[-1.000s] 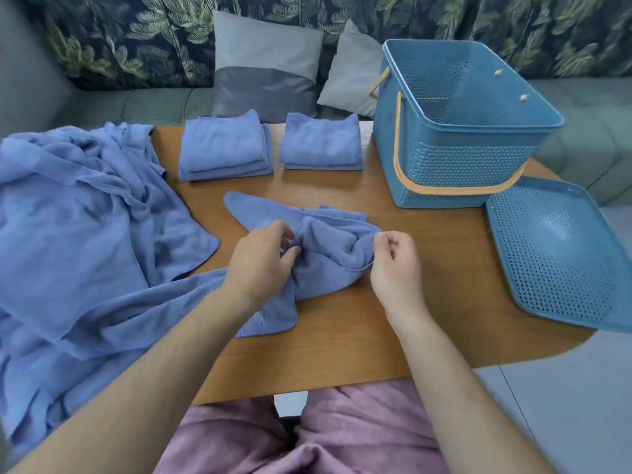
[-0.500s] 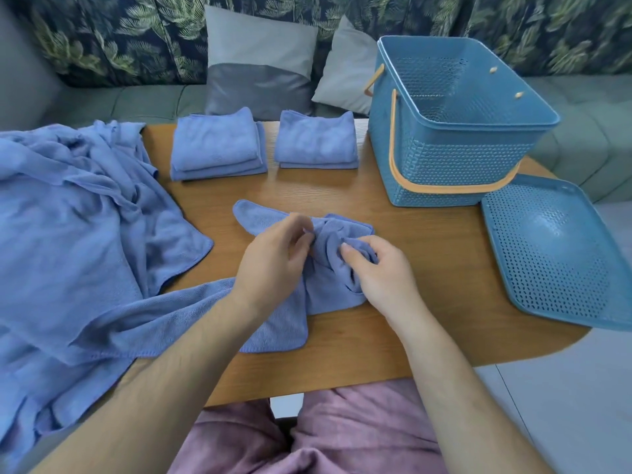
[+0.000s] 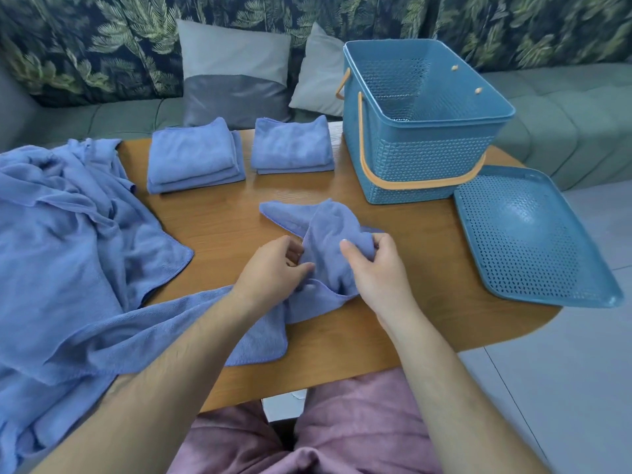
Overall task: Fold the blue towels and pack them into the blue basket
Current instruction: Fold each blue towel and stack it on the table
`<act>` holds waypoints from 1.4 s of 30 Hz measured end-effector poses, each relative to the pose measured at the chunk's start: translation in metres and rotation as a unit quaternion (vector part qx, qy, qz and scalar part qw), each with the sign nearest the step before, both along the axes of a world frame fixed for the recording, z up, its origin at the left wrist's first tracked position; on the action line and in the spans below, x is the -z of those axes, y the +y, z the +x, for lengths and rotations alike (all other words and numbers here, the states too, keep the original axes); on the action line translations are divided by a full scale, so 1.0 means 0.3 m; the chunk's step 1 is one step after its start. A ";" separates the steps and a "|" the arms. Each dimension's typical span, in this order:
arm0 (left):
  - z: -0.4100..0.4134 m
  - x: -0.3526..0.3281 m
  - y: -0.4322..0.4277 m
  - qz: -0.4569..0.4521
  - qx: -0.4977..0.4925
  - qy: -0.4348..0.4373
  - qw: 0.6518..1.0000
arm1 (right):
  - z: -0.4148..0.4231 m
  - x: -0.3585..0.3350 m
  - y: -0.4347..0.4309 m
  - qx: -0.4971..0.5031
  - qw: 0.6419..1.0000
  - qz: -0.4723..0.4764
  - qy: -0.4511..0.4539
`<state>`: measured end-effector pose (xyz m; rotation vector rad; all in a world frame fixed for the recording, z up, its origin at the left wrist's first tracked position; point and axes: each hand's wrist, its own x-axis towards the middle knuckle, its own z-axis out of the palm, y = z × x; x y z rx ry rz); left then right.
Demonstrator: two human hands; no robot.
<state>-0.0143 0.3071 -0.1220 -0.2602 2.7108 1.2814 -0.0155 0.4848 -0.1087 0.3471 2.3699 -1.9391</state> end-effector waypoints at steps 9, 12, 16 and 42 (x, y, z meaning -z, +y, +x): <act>0.086 -0.054 0.042 0.121 -0.013 0.089 0.989 | 0.034 0.007 -0.082 -0.058 0.997 -0.048 -0.030; 0.127 -0.103 0.019 0.208 -0.057 0.123 0.969 | 0.008 -0.017 -0.090 -0.055 0.994 -0.098 -0.014; 0.124 -0.133 -0.028 0.190 -0.121 0.123 0.966 | -0.024 -0.050 -0.111 -0.069 0.979 -0.190 -0.018; -0.020 -0.215 -0.328 0.362 -0.263 0.119 0.886 | -0.198 -0.134 -0.107 -0.032 0.993 0.024 0.109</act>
